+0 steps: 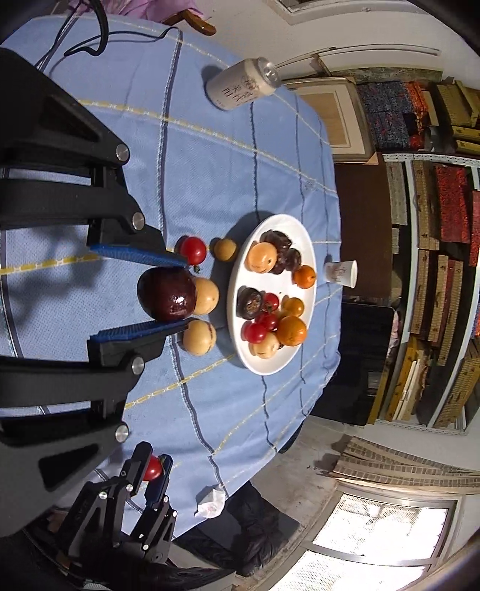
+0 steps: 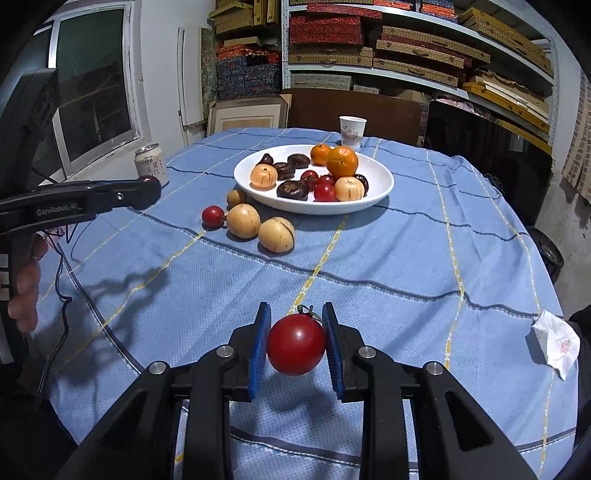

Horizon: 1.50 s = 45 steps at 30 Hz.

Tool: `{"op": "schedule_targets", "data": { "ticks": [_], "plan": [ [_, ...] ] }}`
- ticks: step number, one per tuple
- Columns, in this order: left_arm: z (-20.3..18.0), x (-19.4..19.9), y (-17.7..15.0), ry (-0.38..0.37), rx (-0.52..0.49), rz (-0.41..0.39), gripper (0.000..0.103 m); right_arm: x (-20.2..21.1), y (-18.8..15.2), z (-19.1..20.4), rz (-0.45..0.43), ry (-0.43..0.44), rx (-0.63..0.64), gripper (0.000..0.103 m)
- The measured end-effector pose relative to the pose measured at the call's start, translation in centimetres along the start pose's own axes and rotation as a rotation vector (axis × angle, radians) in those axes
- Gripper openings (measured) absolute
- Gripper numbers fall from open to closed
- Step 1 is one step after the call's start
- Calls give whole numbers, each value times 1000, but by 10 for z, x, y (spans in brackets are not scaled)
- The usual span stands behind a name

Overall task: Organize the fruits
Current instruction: 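Carry the tomato and dark purple fruit over the white plate and open both tools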

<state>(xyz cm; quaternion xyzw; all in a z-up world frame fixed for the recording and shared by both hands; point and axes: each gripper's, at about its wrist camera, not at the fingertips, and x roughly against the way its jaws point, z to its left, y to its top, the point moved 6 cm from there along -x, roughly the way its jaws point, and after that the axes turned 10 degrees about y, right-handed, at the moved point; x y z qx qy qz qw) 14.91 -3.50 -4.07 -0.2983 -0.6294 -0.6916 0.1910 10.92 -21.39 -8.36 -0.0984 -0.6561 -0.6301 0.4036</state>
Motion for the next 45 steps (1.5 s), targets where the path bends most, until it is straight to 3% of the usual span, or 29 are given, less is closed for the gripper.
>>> {"op": "schedule_targets", "data": {
  "ticks": [5,11,16,21,30,31,32,35,41,45],
  "plan": [
    [5,1,26,-2,-5,-22,28,10,38,-5,-44,-8,43,29],
    [4,-27,85,-4,-10,-34,28,-4,114,-18,-84,20,101,29],
    [-1,-87,125,2,4,24,28,-45,165,-32,-94,-17,176,29],
    [1,-161,130,20,34,137,28,-101,199,-57,-79,-48,198,29],
    [0,-208,127,8,38,188,29,-161,217,-59,-53,35,216,30],
    [1,-209,127,9,39,188,29,-161,218,-58,-58,33,221,43],
    [2,-209,128,7,41,188,34,-160,220,-57,-70,30,221,52],
    [8,-204,130,21,62,164,58,-152,222,-57,-96,44,197,52],
    [14,-171,134,-11,116,126,69,-120,217,-66,-138,46,133,52],
    [16,-130,126,-26,102,81,71,-90,197,-61,-134,40,113,52]
  ]
}}
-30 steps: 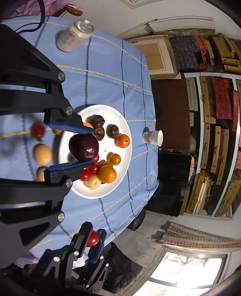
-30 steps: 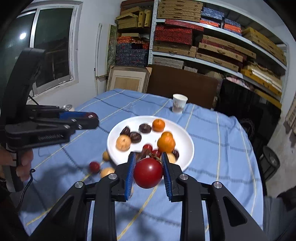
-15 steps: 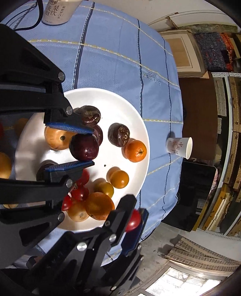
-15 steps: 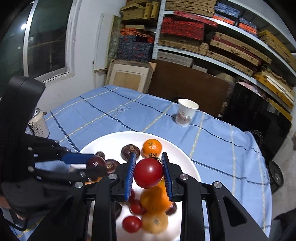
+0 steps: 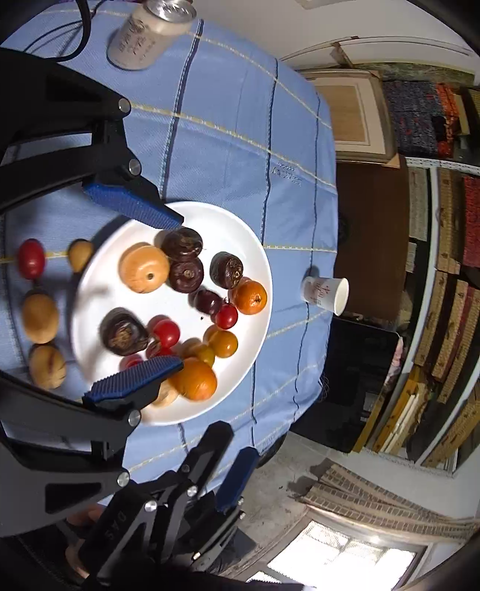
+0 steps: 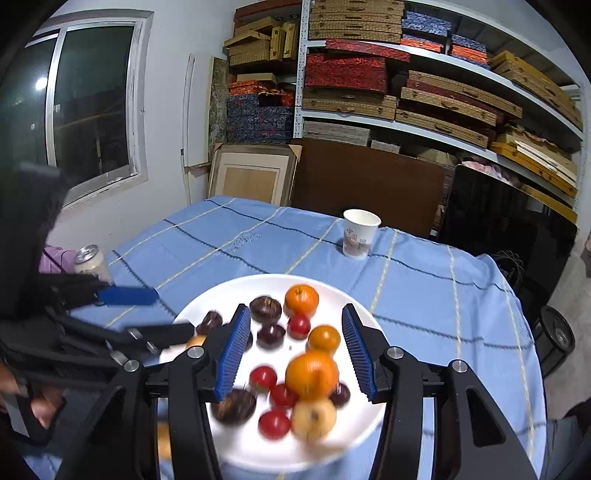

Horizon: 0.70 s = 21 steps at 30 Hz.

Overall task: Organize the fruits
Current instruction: 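Carry the tomato and dark purple fruit over the white plate and open both tools, then grasp a tan pear with the right tool while the left grasps a red tomato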

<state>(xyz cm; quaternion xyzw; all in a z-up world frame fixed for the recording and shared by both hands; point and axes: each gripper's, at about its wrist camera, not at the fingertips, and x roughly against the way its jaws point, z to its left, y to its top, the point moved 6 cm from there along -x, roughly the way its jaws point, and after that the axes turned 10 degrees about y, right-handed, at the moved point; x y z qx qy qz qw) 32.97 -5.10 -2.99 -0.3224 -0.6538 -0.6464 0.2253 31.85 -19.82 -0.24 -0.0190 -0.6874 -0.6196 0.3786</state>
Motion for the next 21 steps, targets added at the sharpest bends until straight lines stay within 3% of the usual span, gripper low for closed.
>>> {"op": "schedule_targets", "data": {
  "ticks": [4,11,16,21],
  "plan": [
    [8,42,-21,15,-20,-55,85,30,-31,22,33,14,-3,52],
    [27,82,-95,94,-80,-62,90,32,-114,72,157,23,9,52],
    [33,72,-137,133,-111,-1,92,1,-130,81,212,16,-1,51],
    [41,68,-144,119,-74,27,92,-23,-135,79,256,10,-12,51]
  ]
}}
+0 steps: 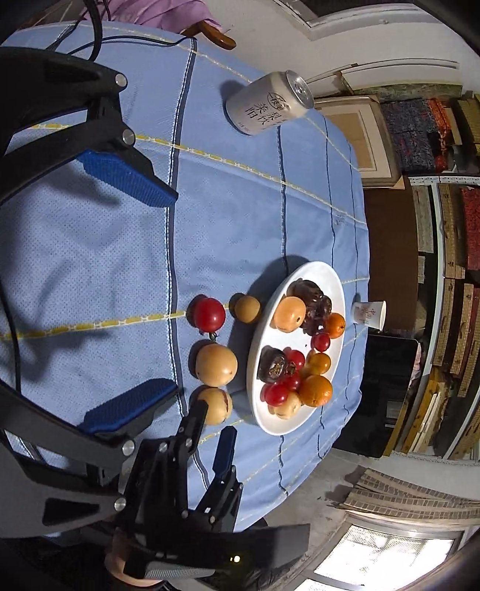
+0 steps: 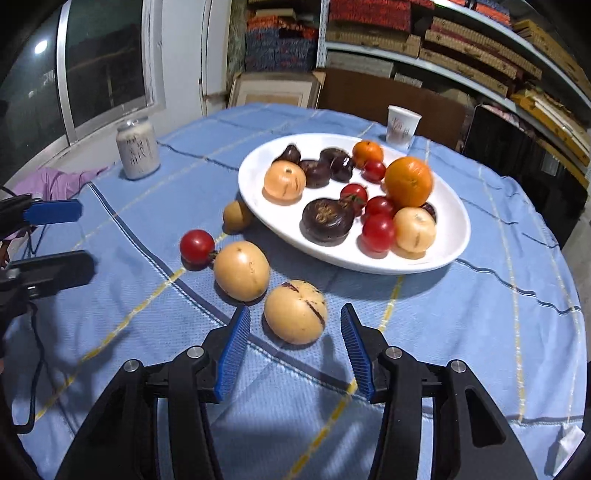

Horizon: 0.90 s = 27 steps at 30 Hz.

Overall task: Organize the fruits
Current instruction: 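Grasp a tan pear with the right tool while the left grasps a red tomato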

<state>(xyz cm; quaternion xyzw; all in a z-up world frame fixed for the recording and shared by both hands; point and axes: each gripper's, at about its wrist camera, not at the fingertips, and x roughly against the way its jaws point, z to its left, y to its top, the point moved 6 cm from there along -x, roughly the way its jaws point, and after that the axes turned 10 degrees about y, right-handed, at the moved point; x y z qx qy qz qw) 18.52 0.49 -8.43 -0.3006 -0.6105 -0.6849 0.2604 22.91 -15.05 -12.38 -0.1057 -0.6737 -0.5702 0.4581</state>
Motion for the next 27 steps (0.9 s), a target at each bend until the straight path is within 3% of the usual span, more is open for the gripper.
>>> {"op": "schedule_targets", "data": {
  "ticks": [3,5,9,18,24,27],
  "plan": [
    [-4,-4,5,13,-22,7,92,-8,4,-2,8,3,-24,49],
    [-7,-8,12,25,-37,5,92,-10,5,0,11,20,-30,41],
    [-11,-29,25,56,-49,34,92,-3,0,6,14,4,-2,40],
    [-14,-87,29,78,-56,155,87,46,-30,23,-77,94,-35,40],
    [-32,-102,31,108,-115,151,83,49,-33,11,-99,129,-112,40],
    [-31,-108,32,89,-93,160,76,48,-33,11,-103,136,-114,40]
  ]
}}
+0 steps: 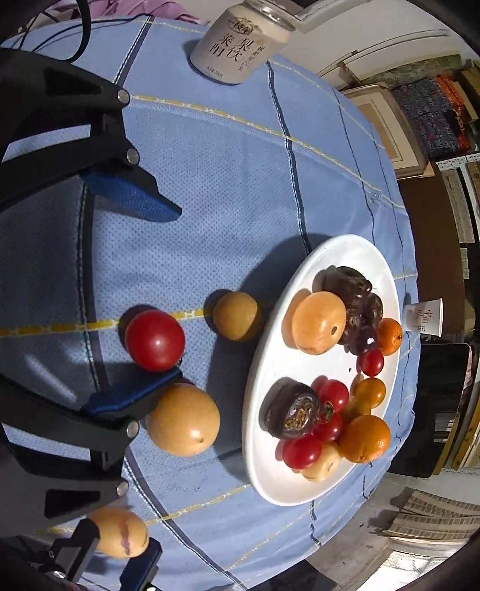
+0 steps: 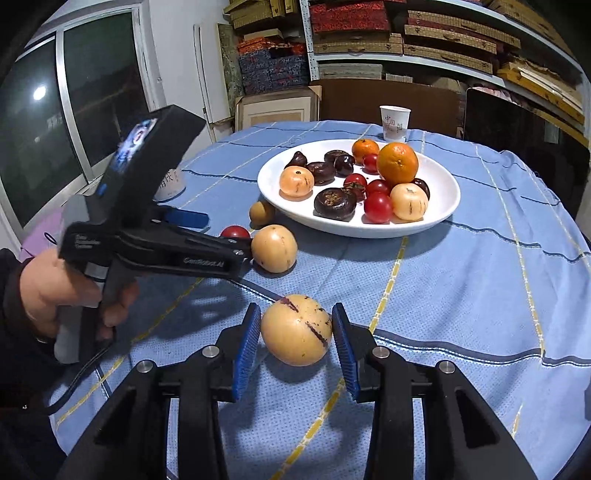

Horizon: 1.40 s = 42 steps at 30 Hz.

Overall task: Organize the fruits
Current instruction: 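Grasp a tan pear with the right tool while the left grasps a red tomato, then carry the pear and tomato over the white plate and open both tools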

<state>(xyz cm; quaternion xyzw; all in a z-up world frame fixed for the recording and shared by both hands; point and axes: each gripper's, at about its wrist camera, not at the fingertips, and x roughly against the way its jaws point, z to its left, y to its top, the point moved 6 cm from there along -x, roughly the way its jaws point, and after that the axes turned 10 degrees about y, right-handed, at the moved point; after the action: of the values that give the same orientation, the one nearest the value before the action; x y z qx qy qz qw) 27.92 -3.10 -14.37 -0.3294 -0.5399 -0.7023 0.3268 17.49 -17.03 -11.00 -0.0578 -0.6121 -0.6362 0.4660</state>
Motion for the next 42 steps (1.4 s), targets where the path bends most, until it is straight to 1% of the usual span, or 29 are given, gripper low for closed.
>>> {"op": "schedule_targets", "data": {
  "ticks": [3,5,6,7,8,12,16,21,25,30,35,42],
  "plan": [
    [-5,2,2,-8,-24,-25,58,1,-1,-1,-9,6,-3,40],
    [-11,6,1,-12,-46,-41,40,2,0,-3,-13,11,-14,40],
    [-13,7,1,-19,-54,-46,37,3,0,-5,-17,12,-21,40],
    [-14,8,0,-29,-56,-50,31,3,0,-5,-21,14,-25,40],
    [-14,9,-2,-36,-55,-50,29,3,0,-6,-22,16,-27,40],
    [-6,19,-8,-63,-21,-61,28,6,0,-5,-32,22,-24,40],
    [3,42,-15,-77,13,-104,28,8,1,-5,-42,22,-25,40],
    [8,80,-25,-107,37,-165,28,13,2,-2,-63,12,-12,40],
    [7,112,-31,-106,23,-226,28,22,2,3,-73,0,2,40],
    [5,143,-36,-85,17,-291,28,44,-2,15,-94,-17,24,40],
    [4,161,-46,-91,24,-315,28,72,1,26,-135,-45,53,40],
    [9,188,-52,-97,38,-358,28,100,15,30,-177,-89,91,40]
  ]
}}
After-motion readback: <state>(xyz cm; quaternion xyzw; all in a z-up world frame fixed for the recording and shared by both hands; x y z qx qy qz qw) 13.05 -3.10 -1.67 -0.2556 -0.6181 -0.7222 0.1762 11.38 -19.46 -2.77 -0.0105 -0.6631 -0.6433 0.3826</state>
